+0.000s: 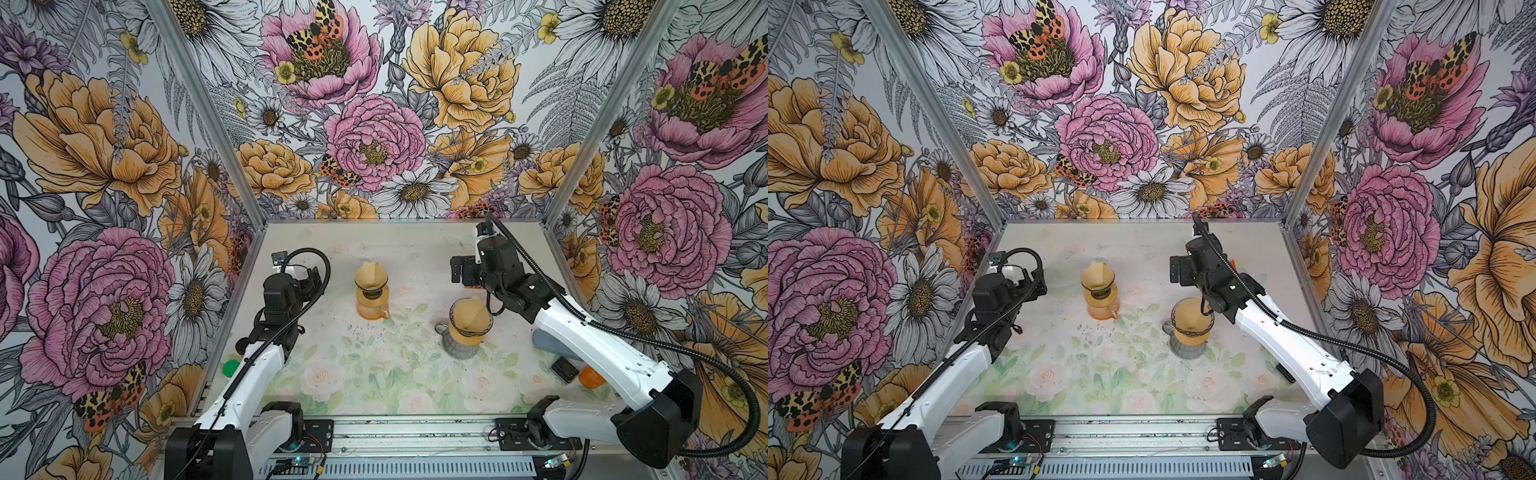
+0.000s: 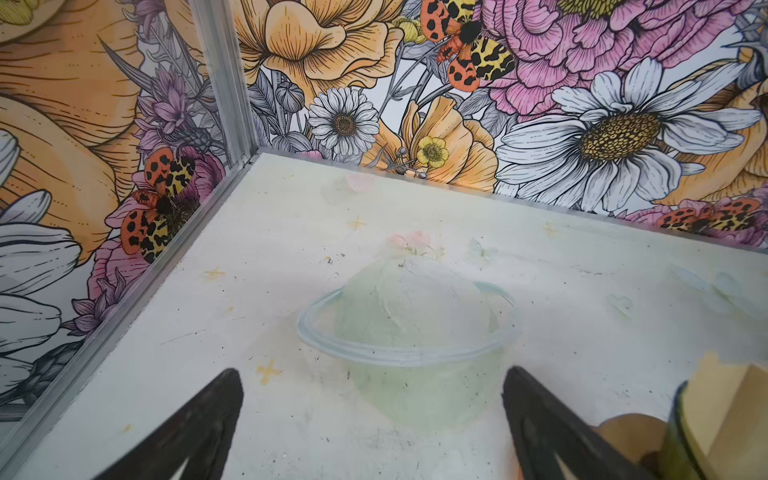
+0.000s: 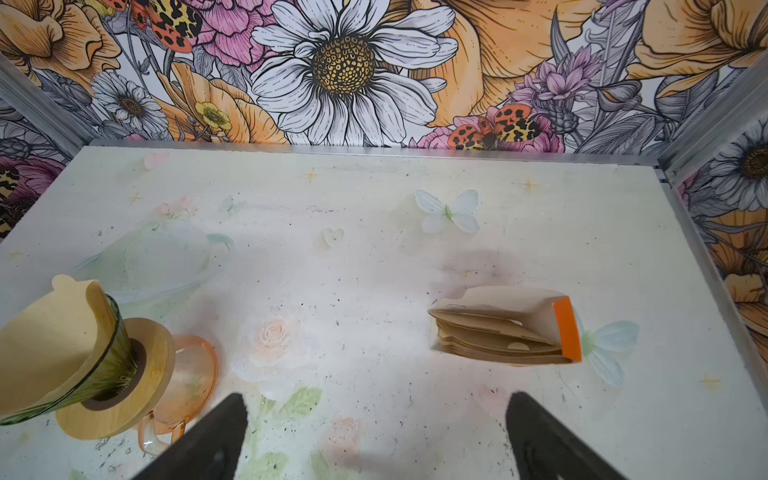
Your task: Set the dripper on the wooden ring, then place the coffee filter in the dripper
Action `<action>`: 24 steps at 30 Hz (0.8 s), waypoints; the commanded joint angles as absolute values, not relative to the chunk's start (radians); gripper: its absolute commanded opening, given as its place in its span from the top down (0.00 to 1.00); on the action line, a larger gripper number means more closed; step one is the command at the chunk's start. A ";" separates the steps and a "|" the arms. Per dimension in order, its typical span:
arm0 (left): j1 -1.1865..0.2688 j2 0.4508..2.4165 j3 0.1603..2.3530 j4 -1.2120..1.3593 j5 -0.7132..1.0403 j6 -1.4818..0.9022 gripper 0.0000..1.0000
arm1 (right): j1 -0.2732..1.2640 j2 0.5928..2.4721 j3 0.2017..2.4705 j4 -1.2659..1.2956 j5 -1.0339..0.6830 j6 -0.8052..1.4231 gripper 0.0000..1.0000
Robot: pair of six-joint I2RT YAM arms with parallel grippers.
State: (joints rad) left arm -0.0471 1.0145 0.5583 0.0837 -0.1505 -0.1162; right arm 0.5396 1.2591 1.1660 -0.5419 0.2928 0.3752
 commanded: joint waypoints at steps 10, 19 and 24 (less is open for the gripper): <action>0.027 1.088 0.460 0.424 -0.108 -0.054 0.01 | 0.465 1.167 1.093 -0.523 0.328 0.342 0.01; 0.033 1.200 0.407 0.612 -0.072 -0.071 0.01 | 0.417 1.143 1.042 -0.504 0.325 0.322 0.00; 0.003 1.272 0.367 0.721 -0.110 -0.006 0.01 | 0.362 1.154 1.018 -0.474 0.332 0.310 0.00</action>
